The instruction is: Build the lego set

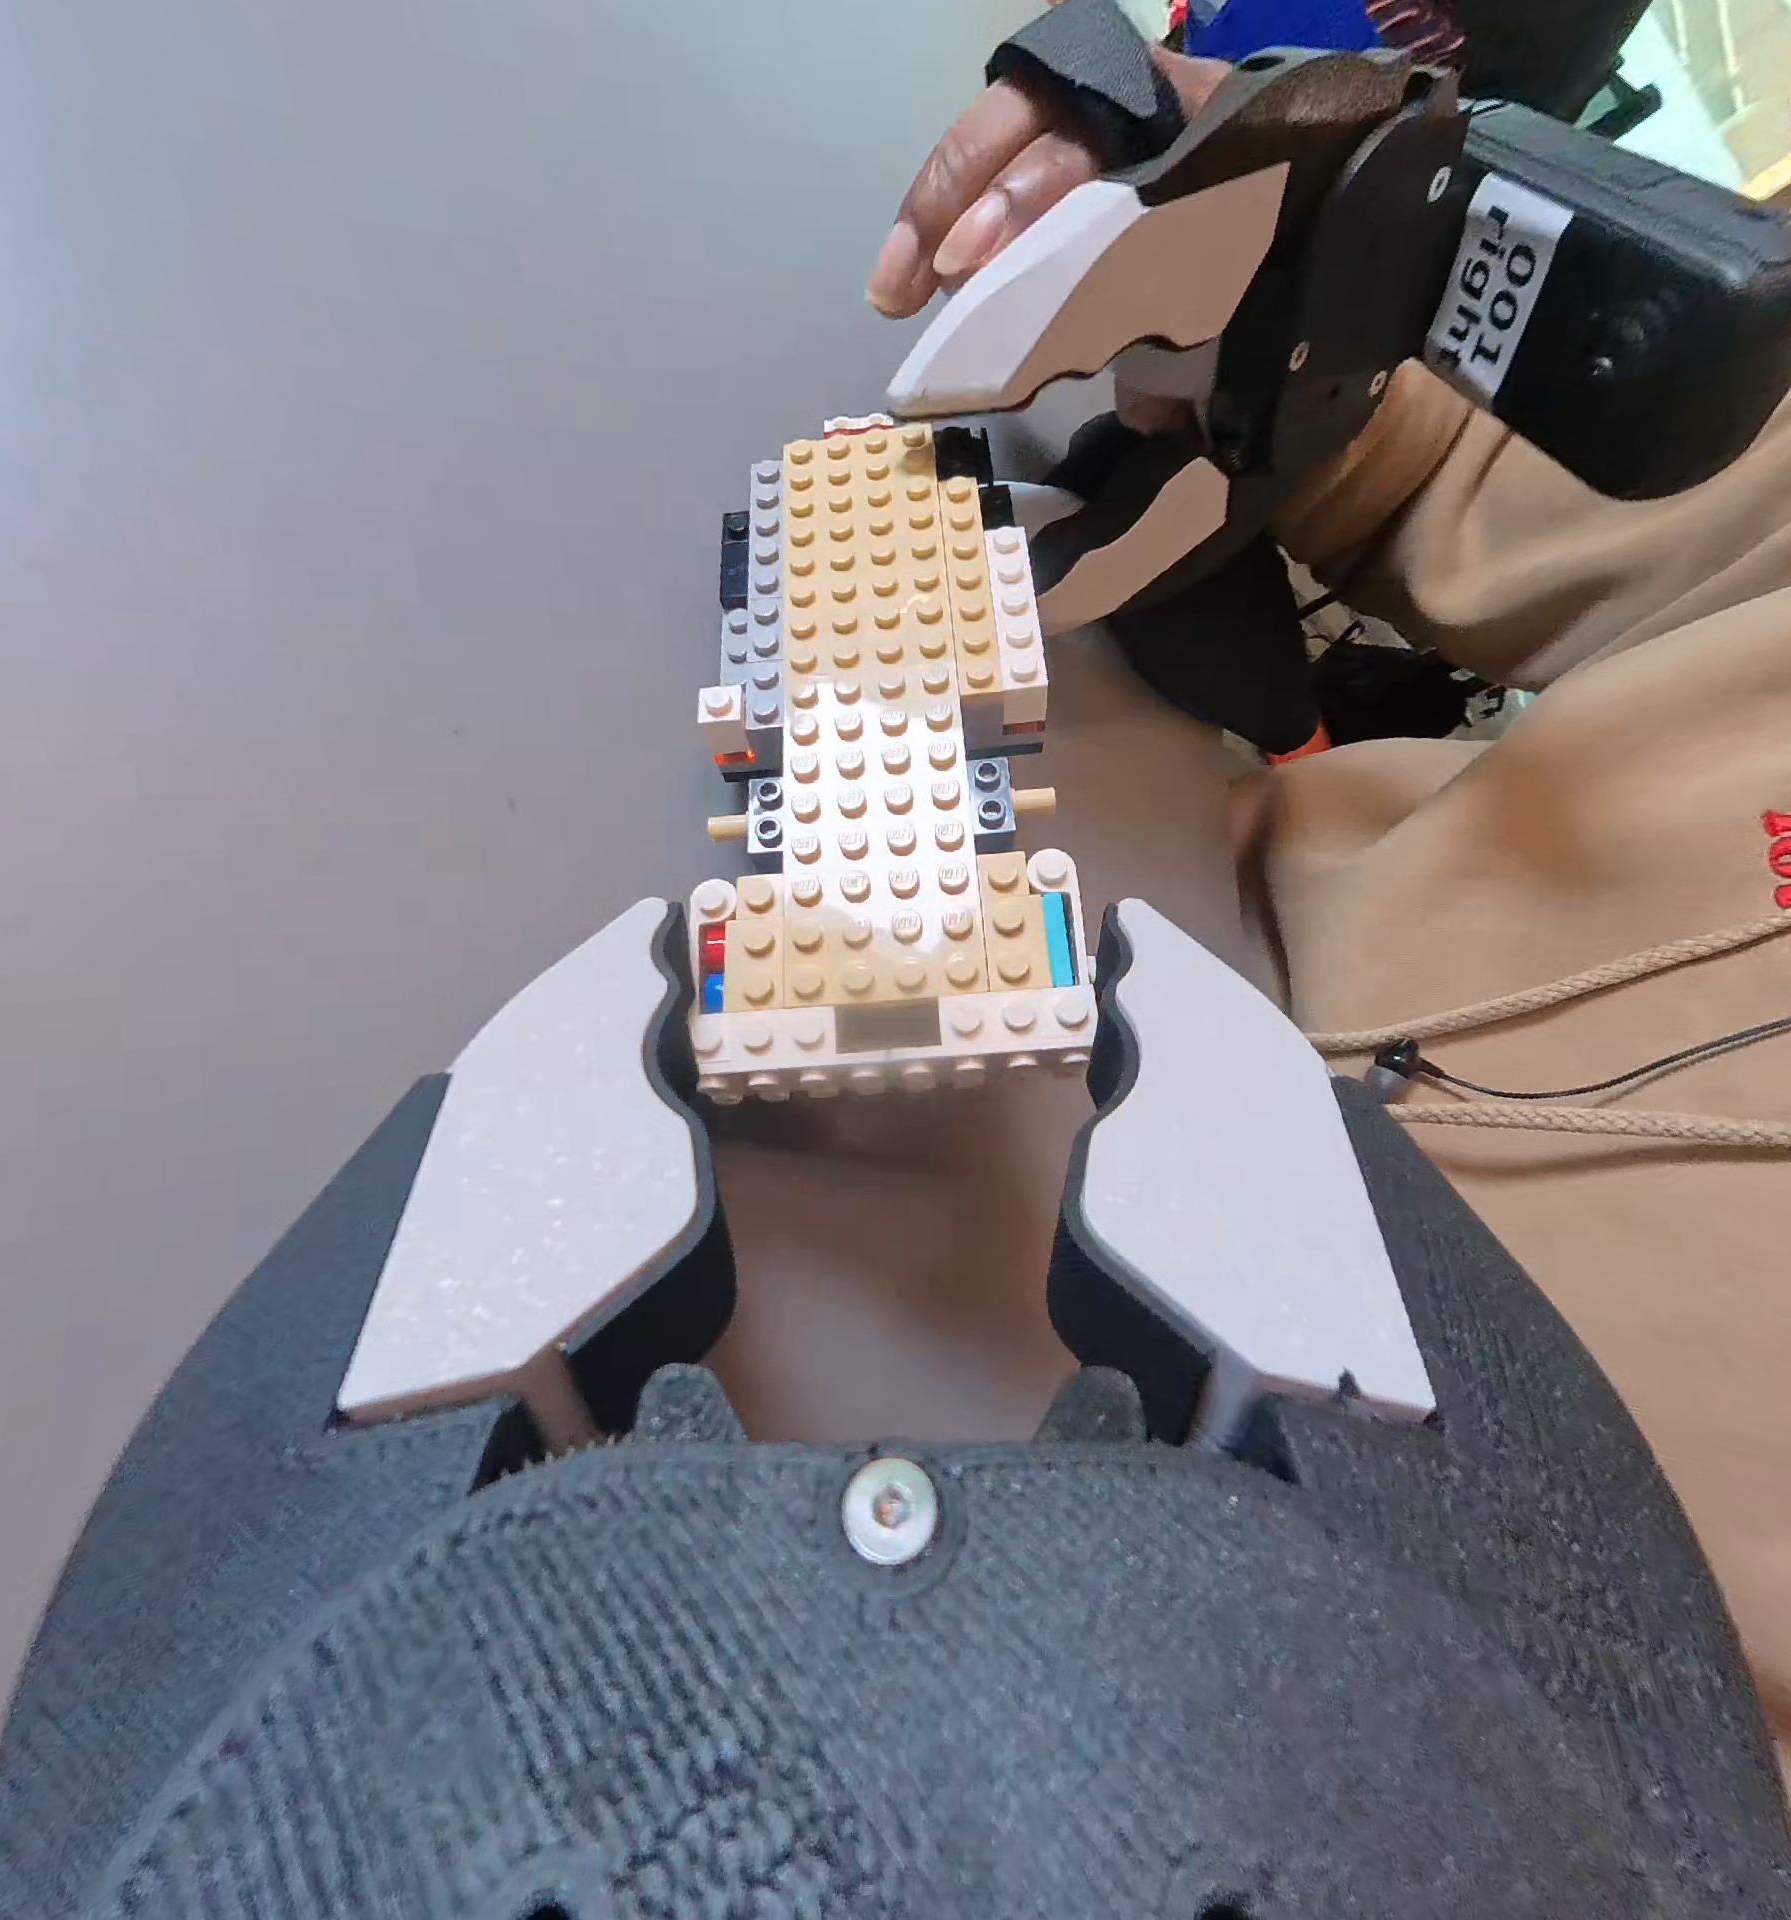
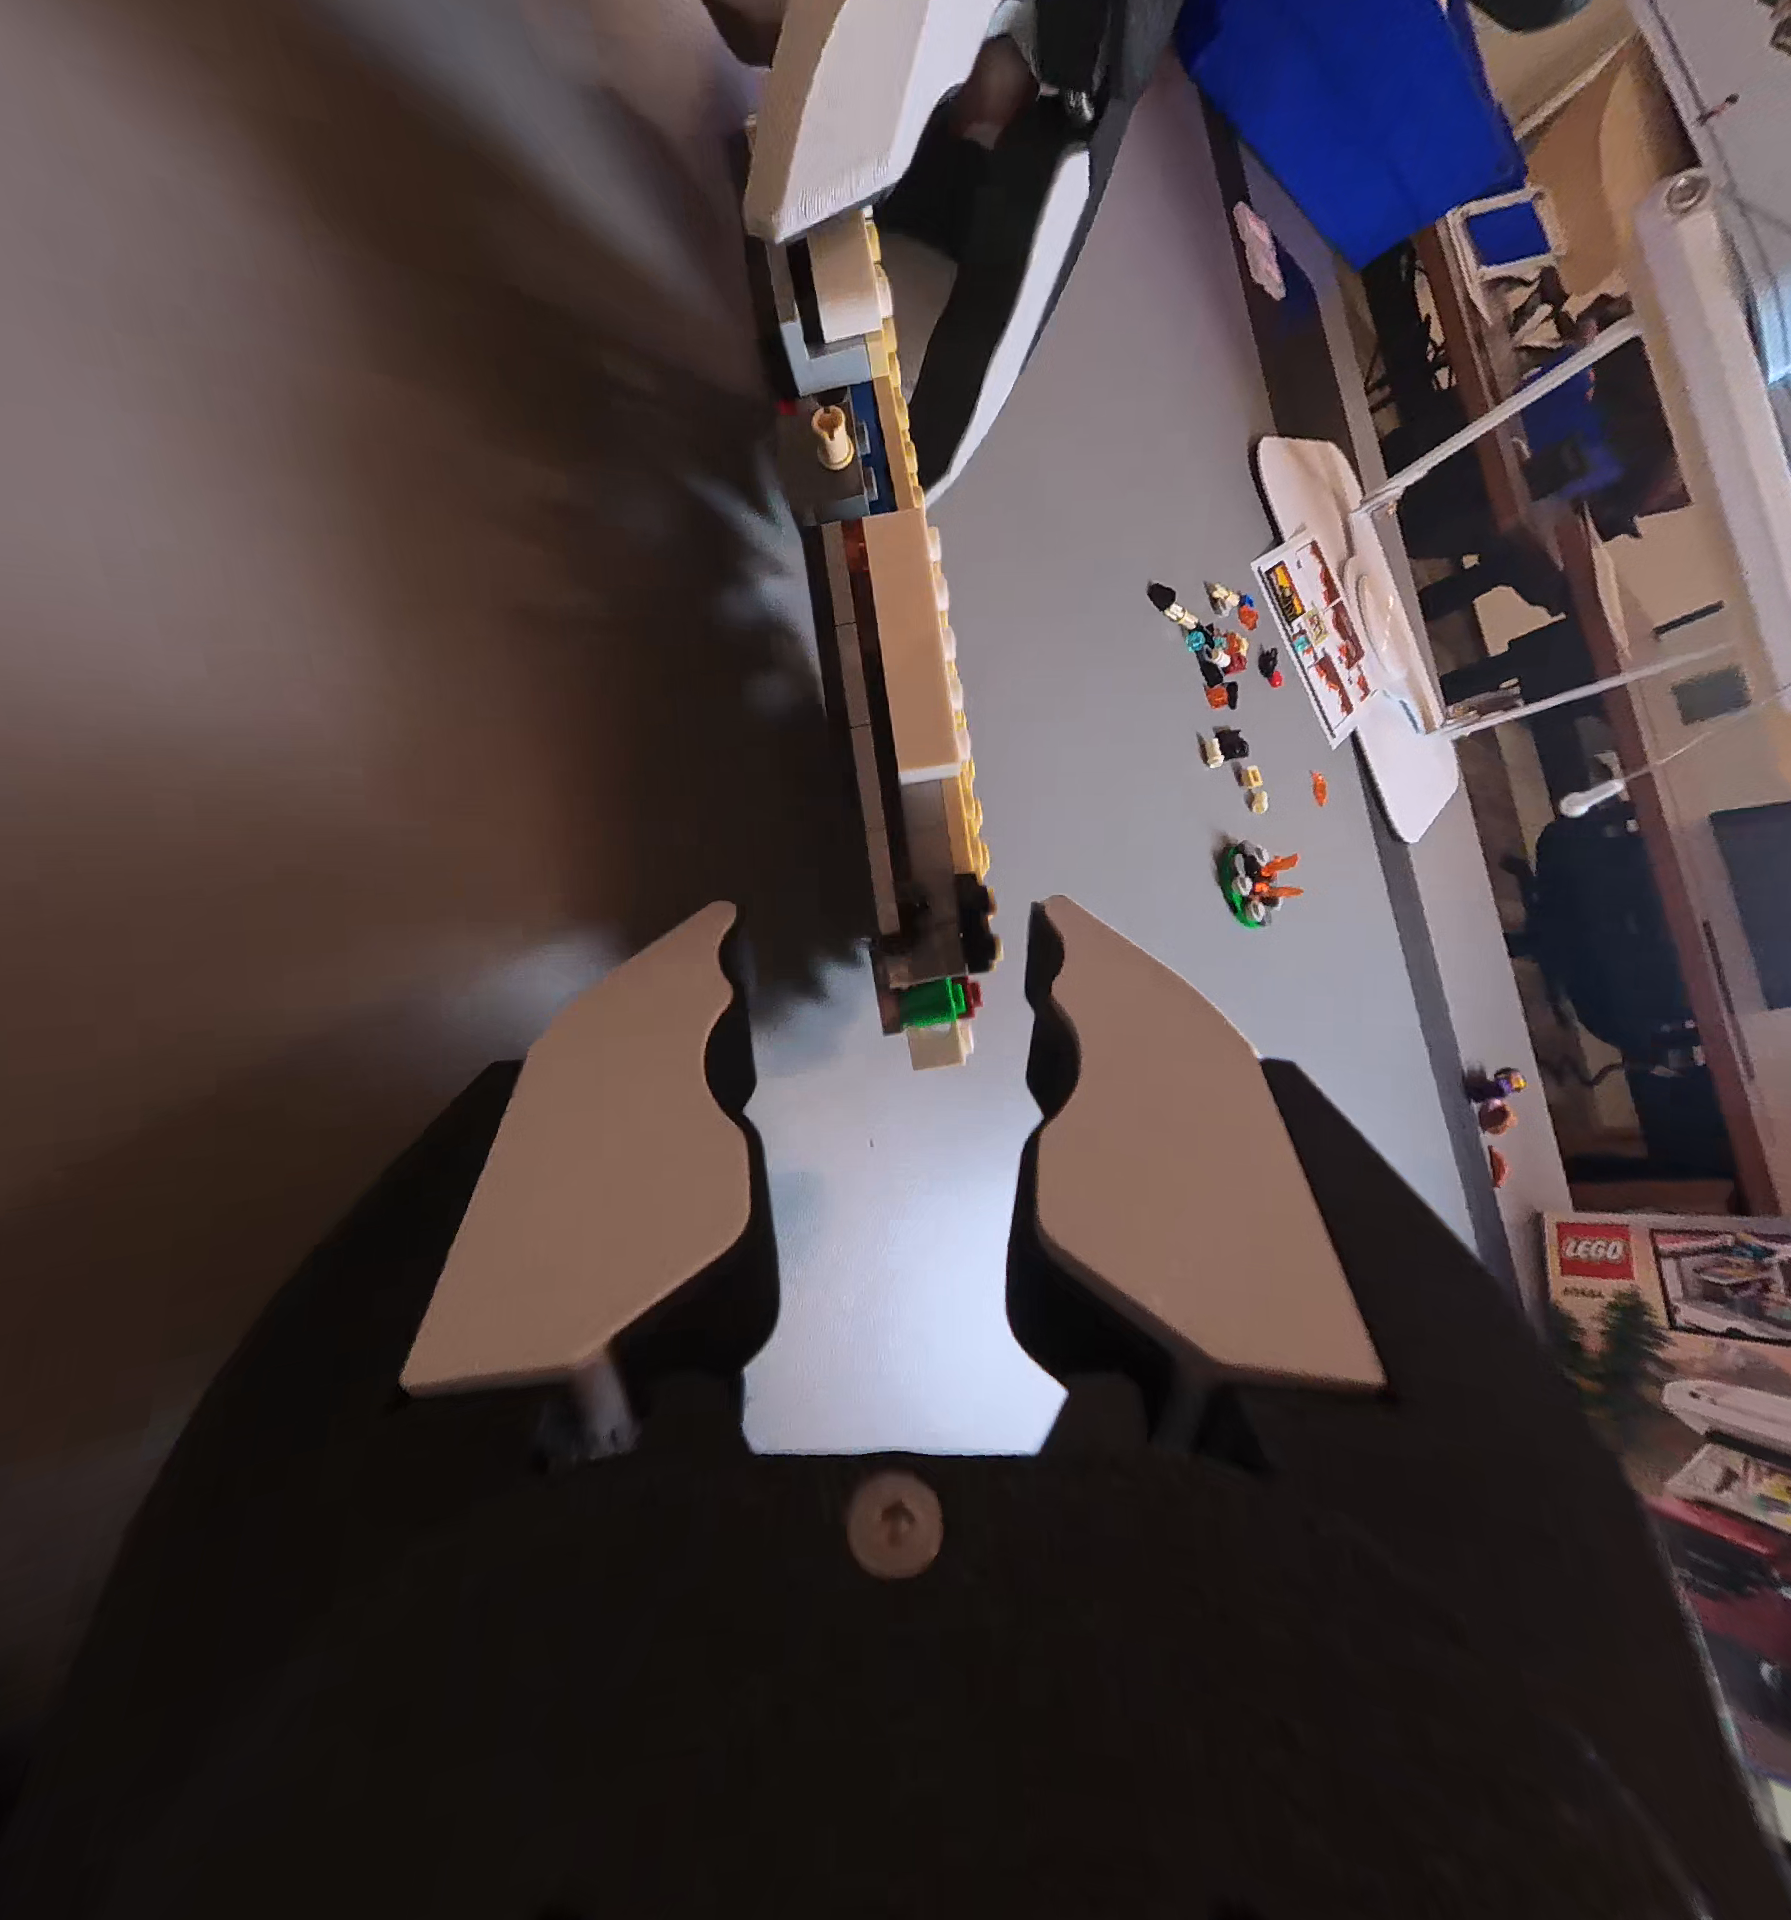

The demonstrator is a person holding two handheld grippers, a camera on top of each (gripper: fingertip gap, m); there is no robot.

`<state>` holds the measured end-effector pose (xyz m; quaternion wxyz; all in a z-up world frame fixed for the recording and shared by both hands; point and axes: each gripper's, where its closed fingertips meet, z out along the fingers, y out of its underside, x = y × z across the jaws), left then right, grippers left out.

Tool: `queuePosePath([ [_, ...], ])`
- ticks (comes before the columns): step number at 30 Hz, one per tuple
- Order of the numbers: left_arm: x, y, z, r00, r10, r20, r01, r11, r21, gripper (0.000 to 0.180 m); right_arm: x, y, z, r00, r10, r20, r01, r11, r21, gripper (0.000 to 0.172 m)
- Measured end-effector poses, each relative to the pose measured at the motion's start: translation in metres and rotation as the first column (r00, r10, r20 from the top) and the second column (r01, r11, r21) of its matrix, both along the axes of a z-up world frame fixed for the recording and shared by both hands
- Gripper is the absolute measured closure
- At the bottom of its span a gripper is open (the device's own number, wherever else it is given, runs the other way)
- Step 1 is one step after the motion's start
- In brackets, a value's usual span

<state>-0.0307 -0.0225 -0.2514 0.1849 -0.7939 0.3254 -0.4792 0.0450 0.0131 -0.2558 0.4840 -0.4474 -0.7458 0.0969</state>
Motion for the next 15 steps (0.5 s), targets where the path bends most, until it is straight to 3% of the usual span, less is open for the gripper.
queuePosePath([
  [3,0.002,-0.002,0.001,1.0,-0.018,0.025,0.019,1.0,-0.025,0.105,-0.008,0.006,-0.001,1.0,0.014,-0.011,-0.014,0.998,0.064,0.145],
  [6,-0.001,0.001,0.003,0.999,-0.009,0.033,0.01,1.0,-0.004,0.105,-0.011,0.007,-0.001,0.999,0.023,-0.023,-0.022,0.999,0.043,0.146],
  [7,-0.003,0.003,0.004,1.0,-0.004,0.026,0.003,1.0,0.024,0.106,-0.011,0.007,-0.001,0.999,0.02,-0.026,-0.019,0.999,0.035,0.146],
  [9,-0.011,0.01,0.005,0.997,0.016,-0.074,0.0,0.978,0.206,0.099,-0.011,0.007,0.0,1.0,0.006,-0.021,-0.006,1.0,-0.005,0.146],
  [12,-0.004,0.009,0.024,0.972,0.045,-0.232,0.077,0.868,0.49,0.1,-0.011,0.006,0.0,1.0,-0.014,0.012,0.014,0.999,-0.051,0.146],
  [15,0.023,0.007,0.023,0.914,0.072,-0.4,0.229,0.72,0.655,0.105,-0.017,-0.001,0.0,0.998,-0.018,0.061,0.021,0.999,-0.047,0.146],
])
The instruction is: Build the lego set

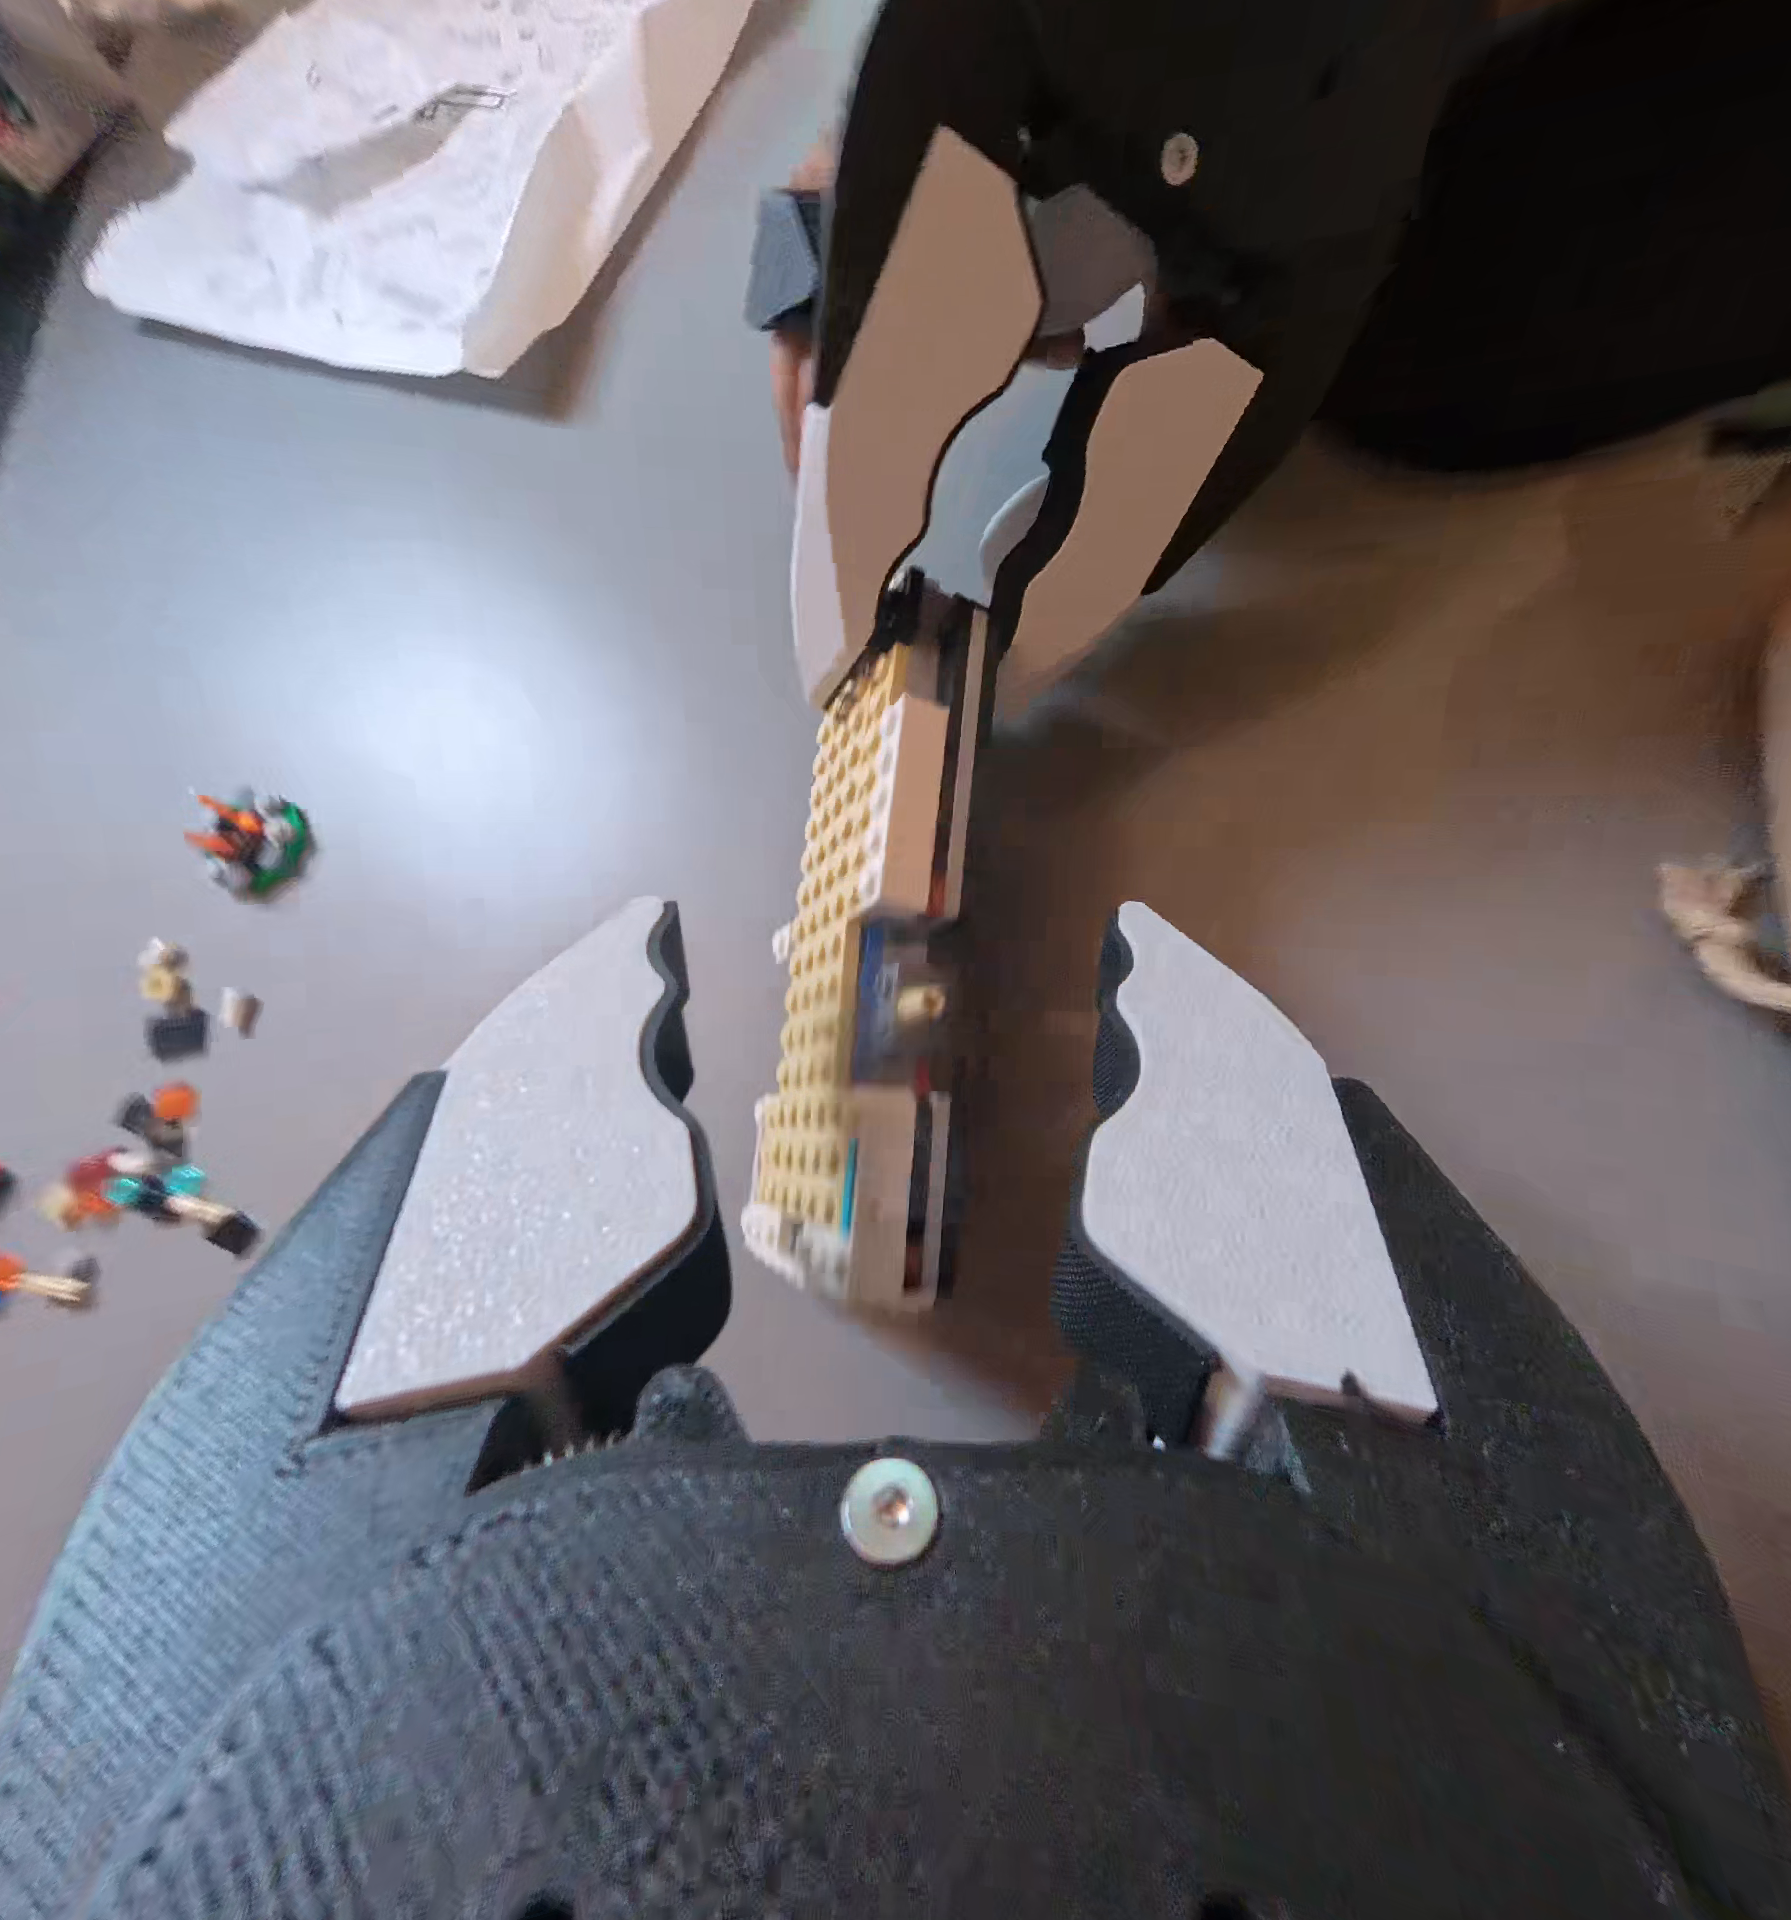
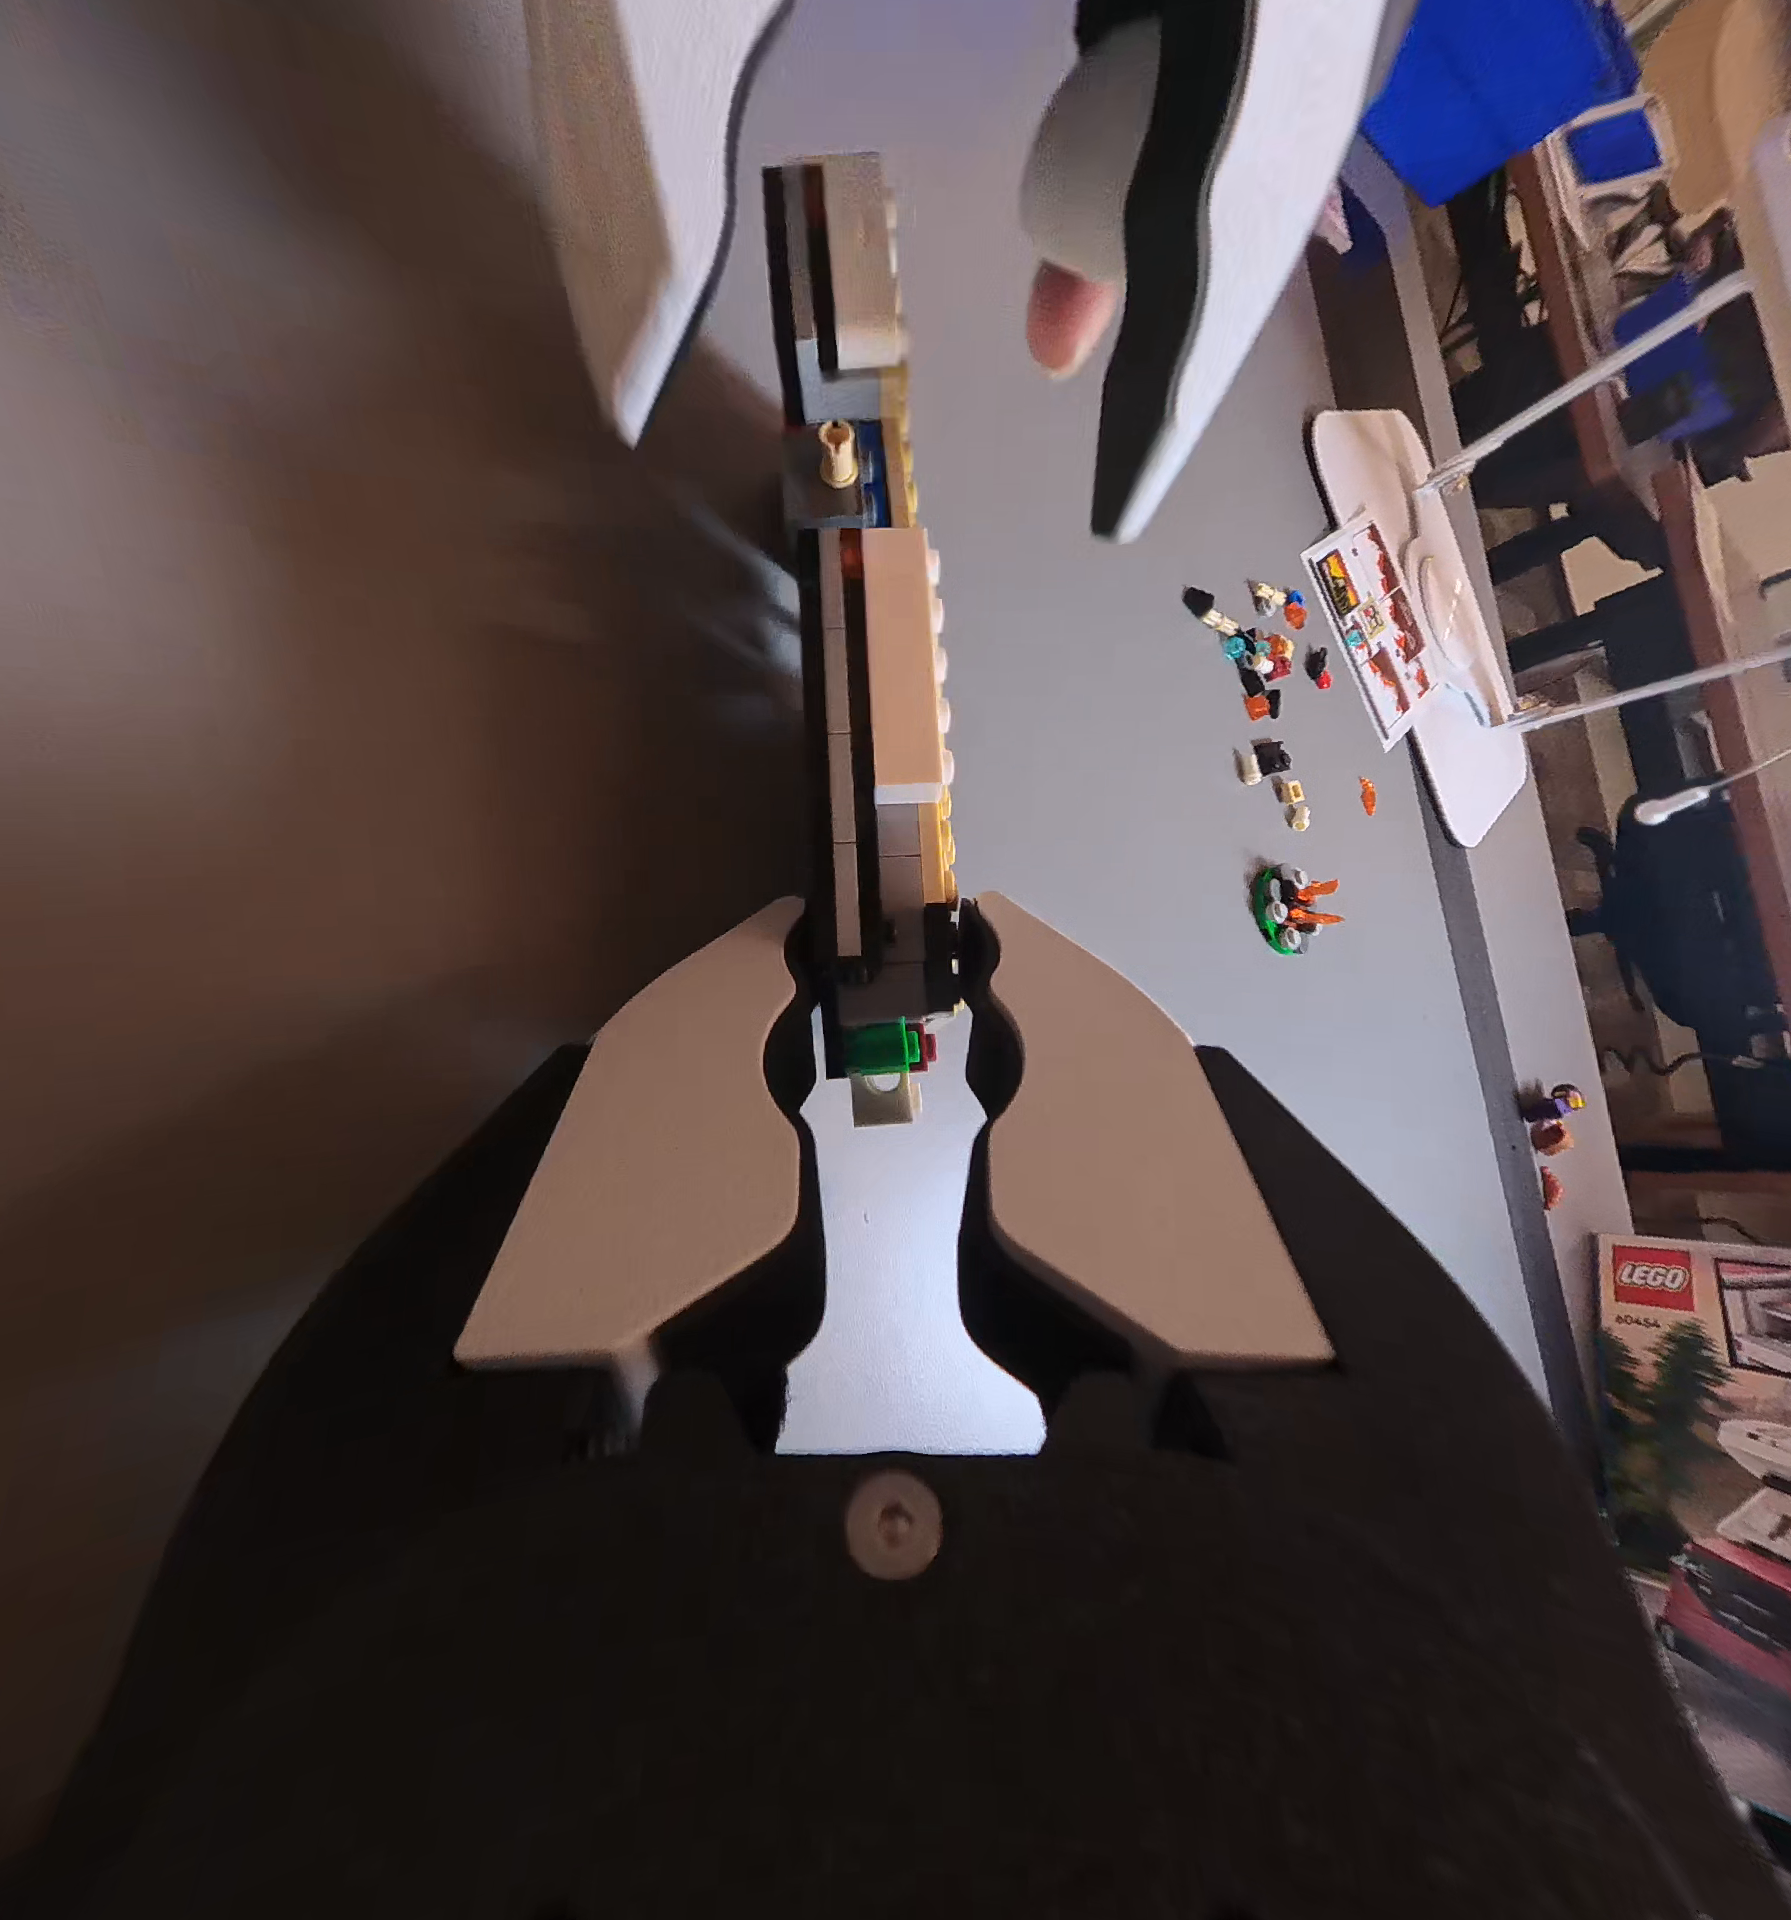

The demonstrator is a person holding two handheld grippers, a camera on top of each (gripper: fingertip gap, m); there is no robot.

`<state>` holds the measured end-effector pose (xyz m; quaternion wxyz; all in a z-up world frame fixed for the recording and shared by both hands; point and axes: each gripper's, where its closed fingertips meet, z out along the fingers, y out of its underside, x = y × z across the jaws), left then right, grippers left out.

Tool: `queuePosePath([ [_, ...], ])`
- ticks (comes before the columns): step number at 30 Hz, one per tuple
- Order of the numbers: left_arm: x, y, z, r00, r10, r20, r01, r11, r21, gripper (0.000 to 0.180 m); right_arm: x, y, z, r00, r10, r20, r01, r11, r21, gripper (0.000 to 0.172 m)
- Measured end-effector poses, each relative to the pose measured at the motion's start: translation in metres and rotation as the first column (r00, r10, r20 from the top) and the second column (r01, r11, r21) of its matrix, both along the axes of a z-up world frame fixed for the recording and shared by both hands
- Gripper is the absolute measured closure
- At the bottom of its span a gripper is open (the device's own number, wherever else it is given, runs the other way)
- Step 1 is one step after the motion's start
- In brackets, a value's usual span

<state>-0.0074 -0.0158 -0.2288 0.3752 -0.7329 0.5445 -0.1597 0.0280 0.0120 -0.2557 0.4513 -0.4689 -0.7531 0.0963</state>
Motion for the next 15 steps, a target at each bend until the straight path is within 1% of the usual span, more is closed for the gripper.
queuePosePath([
  [2,0.013,0.001,-0.012,0.989,-0.038,-0.145,0.055,0.992,0.112,0.111,-0.005,-0.005,0.0,1.0,-0.009,0.022,0.01,1.0,-0.022,0.146],
  [4,0.019,0.004,-0.022,0.967,-0.044,-0.251,0.089,0.981,0.171,0.12,-0.007,-0.009,0.001,0.999,-0.014,0.029,0.015,0.999,-0.034,0.146],
  [5,0.018,0.007,-0.027,0.957,-0.034,-0.289,0.091,0.978,0.186,0.126,-0.008,-0.01,0.001,0.999,-0.017,0.028,0.018,0.999,-0.034,0.146],
  [6,0.017,0.009,-0.029,0.949,-0.022,-0.314,0.089,0.975,0.203,0.139,-0.008,-0.011,0.001,1.0,-0.02,0.024,0.021,0.999,-0.04,0.146],
  [7,0.016,0.009,-0.03,0.943,-0.028,-0.332,0.105,0.97,0.218,0.153,-0.008,-0.012,0.002,1.0,-0.02,0.012,0.021,0.998,-0.051,0.146],
  [8,0.015,0.011,-0.029,0.94,-0.02,-0.341,0.112,0.961,0.252,0.156,-0.008,-0.014,0.003,1.0,-0.016,-0.008,0.016,0.998,-0.065,0.146],
  [15,0.017,0.009,-0.022,0.957,-0.022,-0.29,0.112,0.949,0.295,0.156,-0.001,-0.016,0.012,0.992,0.02,-0.127,-0.033,0.994,-0.1,0.144],
])
